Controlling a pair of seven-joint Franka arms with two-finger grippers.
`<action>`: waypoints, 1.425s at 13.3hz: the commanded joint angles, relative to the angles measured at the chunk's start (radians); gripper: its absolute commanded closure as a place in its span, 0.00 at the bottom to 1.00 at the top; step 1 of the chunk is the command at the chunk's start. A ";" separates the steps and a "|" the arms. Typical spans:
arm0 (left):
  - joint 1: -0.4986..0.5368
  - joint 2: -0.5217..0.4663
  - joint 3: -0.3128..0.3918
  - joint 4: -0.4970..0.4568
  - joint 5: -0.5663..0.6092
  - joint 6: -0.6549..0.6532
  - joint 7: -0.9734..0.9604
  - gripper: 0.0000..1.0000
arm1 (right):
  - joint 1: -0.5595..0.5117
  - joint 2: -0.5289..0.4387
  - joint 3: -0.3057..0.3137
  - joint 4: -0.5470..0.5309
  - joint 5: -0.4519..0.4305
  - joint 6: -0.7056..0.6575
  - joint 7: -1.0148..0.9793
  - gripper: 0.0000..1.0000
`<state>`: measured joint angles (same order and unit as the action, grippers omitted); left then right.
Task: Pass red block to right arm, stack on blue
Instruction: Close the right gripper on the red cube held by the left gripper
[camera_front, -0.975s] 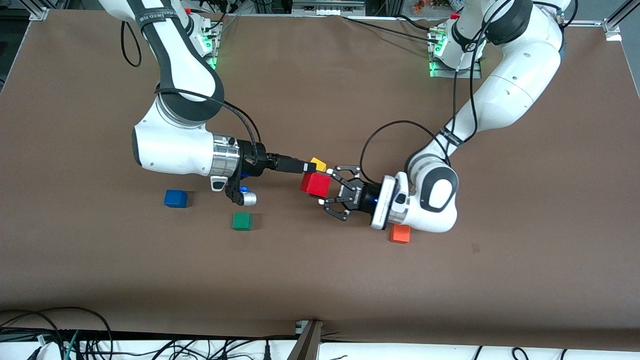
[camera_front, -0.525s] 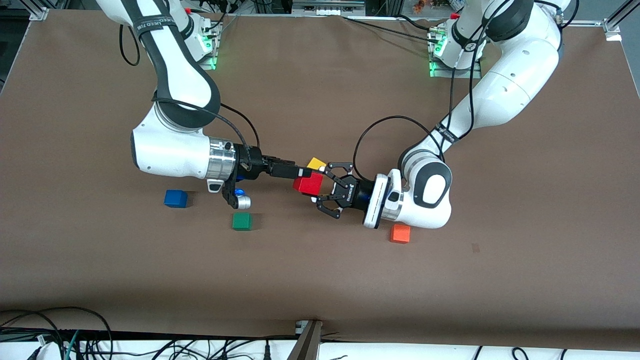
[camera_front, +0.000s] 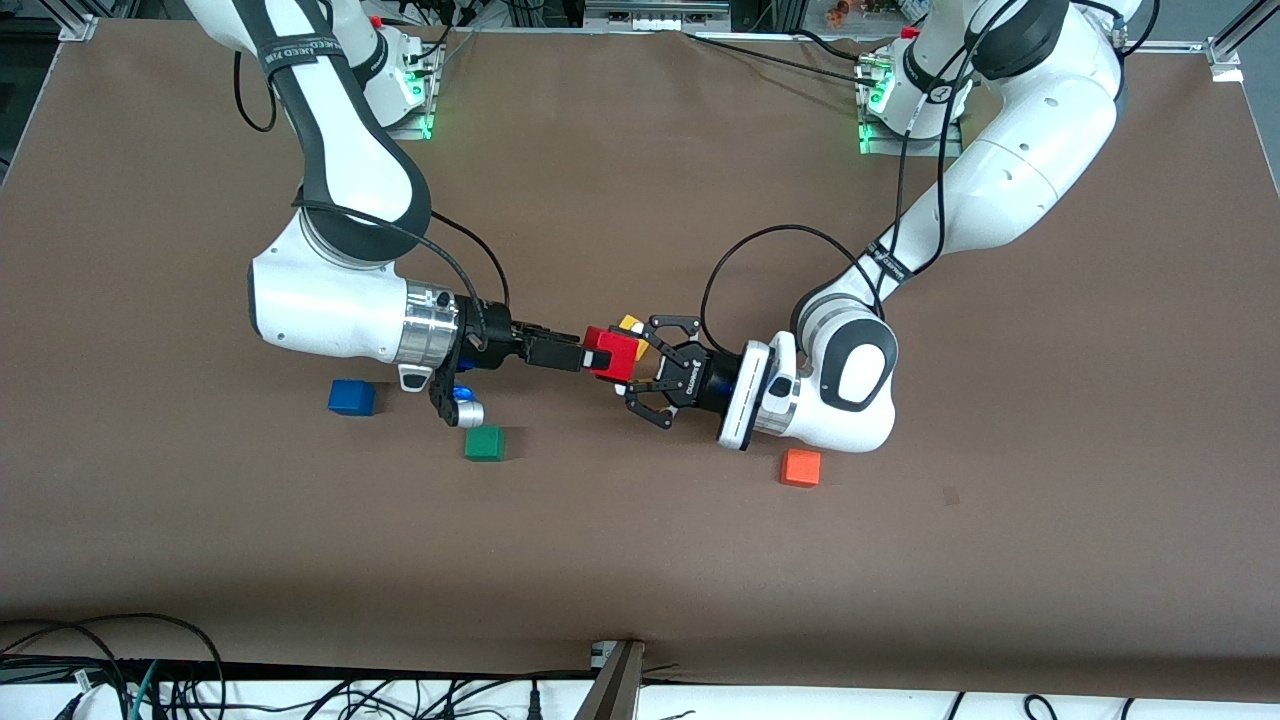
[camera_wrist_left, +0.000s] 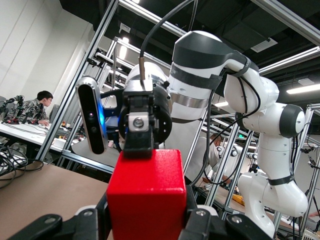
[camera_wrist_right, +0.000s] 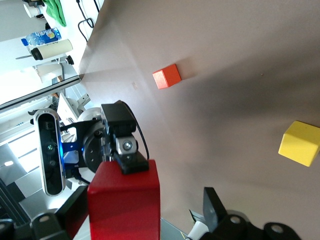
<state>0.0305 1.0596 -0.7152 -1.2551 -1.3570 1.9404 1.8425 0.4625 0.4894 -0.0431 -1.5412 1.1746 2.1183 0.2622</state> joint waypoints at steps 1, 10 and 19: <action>0.025 -0.039 -0.010 -0.047 -0.027 0.008 -0.014 1.00 | 0.008 -0.002 0.003 -0.001 0.023 0.022 -0.020 0.00; 0.020 -0.039 -0.012 -0.047 -0.022 0.008 -0.020 1.00 | 0.027 -0.002 0.008 0.004 0.022 0.038 -0.009 0.75; 0.019 -0.038 -0.020 -0.044 -0.021 -0.020 -0.069 0.00 | 0.022 -0.002 0.008 0.012 0.013 0.037 -0.020 1.00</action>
<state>0.0367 1.0553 -0.7236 -1.2706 -1.3570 1.9348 1.8071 0.4870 0.4894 -0.0381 -1.5294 1.1837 2.1488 0.2631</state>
